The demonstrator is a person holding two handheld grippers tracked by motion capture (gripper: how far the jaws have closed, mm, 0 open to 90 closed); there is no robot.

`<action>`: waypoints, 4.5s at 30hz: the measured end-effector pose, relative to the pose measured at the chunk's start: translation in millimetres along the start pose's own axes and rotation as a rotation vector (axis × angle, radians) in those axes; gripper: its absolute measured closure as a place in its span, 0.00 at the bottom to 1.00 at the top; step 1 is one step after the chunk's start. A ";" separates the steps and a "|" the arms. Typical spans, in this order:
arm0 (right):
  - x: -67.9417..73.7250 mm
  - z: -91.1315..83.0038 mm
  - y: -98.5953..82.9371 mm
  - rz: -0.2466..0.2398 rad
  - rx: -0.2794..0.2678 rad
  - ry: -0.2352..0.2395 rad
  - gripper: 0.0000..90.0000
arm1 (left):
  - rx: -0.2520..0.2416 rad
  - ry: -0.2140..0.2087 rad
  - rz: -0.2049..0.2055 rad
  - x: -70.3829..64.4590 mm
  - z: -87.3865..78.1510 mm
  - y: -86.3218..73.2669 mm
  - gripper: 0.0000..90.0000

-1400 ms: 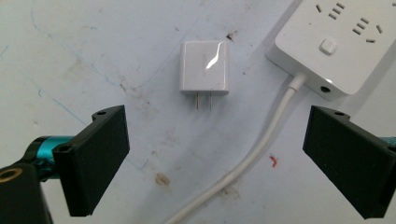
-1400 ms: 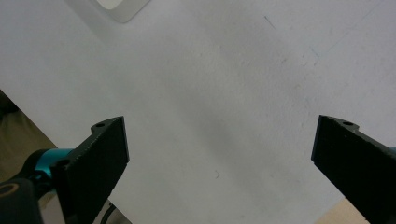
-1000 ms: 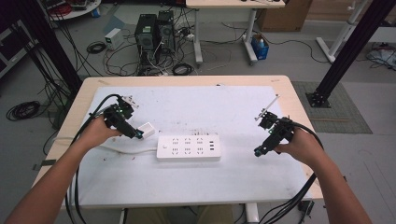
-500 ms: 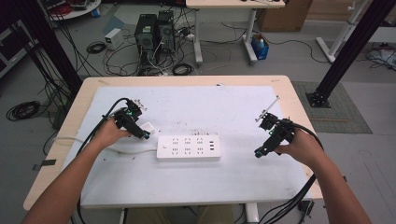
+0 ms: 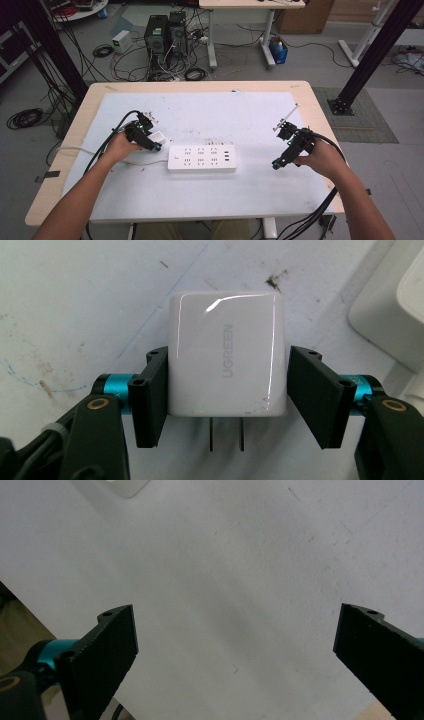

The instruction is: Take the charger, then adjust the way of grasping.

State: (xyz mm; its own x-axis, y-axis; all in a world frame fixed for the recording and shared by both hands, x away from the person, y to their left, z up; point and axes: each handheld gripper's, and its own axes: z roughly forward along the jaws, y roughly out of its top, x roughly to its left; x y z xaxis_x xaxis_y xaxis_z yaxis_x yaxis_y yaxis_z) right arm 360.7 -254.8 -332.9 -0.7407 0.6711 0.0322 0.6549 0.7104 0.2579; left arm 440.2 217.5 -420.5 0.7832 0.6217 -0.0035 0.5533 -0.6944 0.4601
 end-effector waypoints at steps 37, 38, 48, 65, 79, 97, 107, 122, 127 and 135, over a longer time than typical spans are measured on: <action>-4.1 -12.4 -17.7 0.136 -0.111 -0.059 0.04 | -0.151 -0.016 0.149 -41.0 -84.7 12.9 0.47; -4.0 -12.4 -17.7 0.133 -0.112 -0.058 0.04 | -0.154 -0.013 0.157 -44.1 -89.2 15.4 0.47; -0.8 -17.3 -15.0 0.134 -0.129 -0.066 0.04 | -0.198 -0.013 0.231 -76.1 -123.7 38.7 0.47; 16.6 -29.6 1.9 0.079 -0.159 -0.068 0.04 | -0.234 -0.055 0.283 -109.5 -132.9 45.0 0.47; 22.7 -32.9 0.8 0.108 -0.192 -0.060 0.04 | -0.274 -0.081 0.355 -130.8 -133.8 54.1 0.47; 33.8 -29.0 7.6 0.219 -0.365 0.139 0.05 | -0.303 -0.125 0.407 -142.9 -112.3 65.9 0.47; 35.9 -21.4 6.3 0.391 -0.450 0.360 0.05 | -0.315 -0.146 0.411 -151.8 -95.9 69.0 0.47; 44.3 -11.7 7.8 0.508 -0.459 0.530 0.05 | -0.404 -0.195 0.448 -170.9 -68.8 77.9 0.47; 45.6 -10.7 10.7 0.519 -0.448 0.554 0.05 | -0.443 -0.207 0.461 -173.1 -61.8 76.6 0.47; 48.4 -10.2 17.0 0.538 -0.431 0.567 0.06 | -0.481 -0.220 0.456 -173.4 -50.6 73.2 0.47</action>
State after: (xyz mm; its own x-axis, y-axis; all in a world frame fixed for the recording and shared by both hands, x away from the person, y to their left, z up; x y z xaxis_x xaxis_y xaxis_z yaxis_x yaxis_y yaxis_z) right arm 334.5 -212.4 -317.1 -0.3868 0.6037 0.6971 0.9067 0.1110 0.4069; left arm 330.5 77.2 -341.3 0.9749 0.1831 0.1269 0.0085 -0.5998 0.8001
